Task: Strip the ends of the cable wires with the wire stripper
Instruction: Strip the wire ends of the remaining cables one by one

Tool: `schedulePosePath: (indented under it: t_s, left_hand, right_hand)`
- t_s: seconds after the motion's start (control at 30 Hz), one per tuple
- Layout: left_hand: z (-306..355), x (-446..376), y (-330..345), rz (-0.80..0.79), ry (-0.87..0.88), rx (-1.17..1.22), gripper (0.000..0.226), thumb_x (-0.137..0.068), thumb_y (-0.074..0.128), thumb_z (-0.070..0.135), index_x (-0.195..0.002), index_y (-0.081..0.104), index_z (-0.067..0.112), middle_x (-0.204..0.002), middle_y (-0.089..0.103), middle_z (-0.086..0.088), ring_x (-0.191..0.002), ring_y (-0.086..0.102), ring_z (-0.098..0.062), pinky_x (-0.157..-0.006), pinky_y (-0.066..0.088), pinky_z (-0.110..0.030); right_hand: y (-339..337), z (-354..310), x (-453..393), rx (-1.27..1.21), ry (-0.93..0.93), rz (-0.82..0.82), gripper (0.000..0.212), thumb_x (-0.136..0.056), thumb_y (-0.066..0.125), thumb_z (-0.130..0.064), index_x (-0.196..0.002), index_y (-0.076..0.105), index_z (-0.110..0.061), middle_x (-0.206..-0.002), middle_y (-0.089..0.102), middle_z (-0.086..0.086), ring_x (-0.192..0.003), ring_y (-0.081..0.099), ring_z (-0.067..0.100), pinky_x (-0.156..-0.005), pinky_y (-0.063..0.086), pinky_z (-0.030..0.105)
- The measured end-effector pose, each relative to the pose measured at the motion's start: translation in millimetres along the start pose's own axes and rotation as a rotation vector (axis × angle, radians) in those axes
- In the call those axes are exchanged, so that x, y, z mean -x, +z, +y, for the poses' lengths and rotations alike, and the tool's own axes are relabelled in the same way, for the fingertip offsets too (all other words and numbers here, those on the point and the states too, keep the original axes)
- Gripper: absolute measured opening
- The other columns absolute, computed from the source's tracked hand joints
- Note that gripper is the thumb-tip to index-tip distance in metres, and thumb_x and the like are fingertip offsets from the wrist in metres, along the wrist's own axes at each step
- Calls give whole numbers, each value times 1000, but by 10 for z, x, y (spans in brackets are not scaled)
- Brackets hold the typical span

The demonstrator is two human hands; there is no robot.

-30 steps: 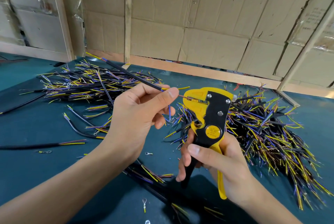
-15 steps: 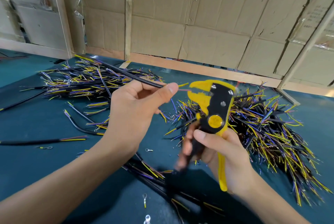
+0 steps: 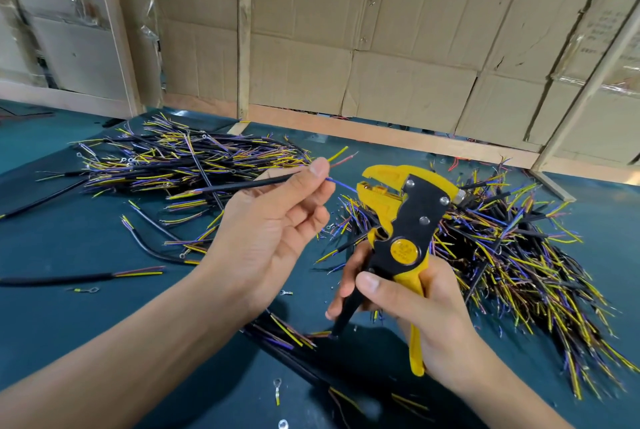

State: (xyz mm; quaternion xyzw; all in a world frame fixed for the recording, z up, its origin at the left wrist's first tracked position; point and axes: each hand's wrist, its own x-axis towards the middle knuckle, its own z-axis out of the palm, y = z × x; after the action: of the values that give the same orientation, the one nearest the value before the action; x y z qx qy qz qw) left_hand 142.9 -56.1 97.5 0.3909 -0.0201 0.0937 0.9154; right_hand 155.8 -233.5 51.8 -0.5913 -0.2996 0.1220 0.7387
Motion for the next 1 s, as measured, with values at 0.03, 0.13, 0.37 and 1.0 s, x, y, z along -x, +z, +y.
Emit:
schedulePosePath:
  t_s: [0.03,0.13,0.37,1.0]
  left_hand:
    - [-3,3,6,5,-6,32,11,-70,77,15,-80,74,12,-79,69,2,-76,68,-10,-59,50,-19]
    - [0,11,19,19,-13,117,11,-68,78,14,-79,75,12,-83,71,2,-81,70,-11,-60,52,-19]
    - [-97,52,46,57,-4,114,16,-68,76,10,-78,63,11,-77,71,0,-81,73,-13,-56,50,-16]
    - [-51,18,18,85,153,-28,26,-67,76,4,-55,57,17,-66,64,-6,-66,67,-16,-52,44,-20]
  right_hand:
    - [-1,-6,-2,-5,-1,2,19,-84,70,-17,-97,65,-4,-82,64,20,-73,66,47,-69,55,47]
    - [7,-23,2,1,-8,-4,19,-84,69,-17,-97,64,-3,-83,64,20,-73,66,46,-69,55,38]
    - [29,12,25,-6,8,-22,21,-85,68,-17,-97,63,0,-84,65,21,-74,67,47,-70,56,41]
    - [6,52,43,-22,31,-9,26,-86,70,-19,-104,63,-1,-88,66,20,-78,67,48,-78,55,63]
